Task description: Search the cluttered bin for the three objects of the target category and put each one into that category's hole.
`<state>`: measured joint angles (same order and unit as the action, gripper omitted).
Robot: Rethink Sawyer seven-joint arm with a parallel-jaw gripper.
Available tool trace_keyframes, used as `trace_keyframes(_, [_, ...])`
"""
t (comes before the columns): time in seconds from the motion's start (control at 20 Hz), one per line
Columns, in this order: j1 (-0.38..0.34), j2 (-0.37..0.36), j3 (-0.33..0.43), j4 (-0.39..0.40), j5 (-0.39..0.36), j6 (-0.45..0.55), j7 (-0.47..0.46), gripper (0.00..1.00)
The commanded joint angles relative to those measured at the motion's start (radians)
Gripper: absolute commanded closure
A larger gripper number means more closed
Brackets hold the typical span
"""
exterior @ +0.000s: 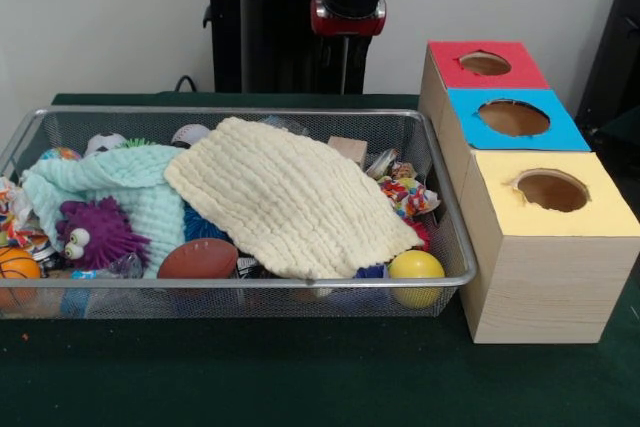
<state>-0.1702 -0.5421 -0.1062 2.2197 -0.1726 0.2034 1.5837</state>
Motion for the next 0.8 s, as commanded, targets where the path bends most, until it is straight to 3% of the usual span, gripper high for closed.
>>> trace_keyframes(0.05, [0.012,0.032,0.040,-0.215,0.120,0.141,0.188,0.00])
trace_keyframes(0.8, [0.000,0.002,0.057,-0.256,0.175,0.262,0.162,0.00])
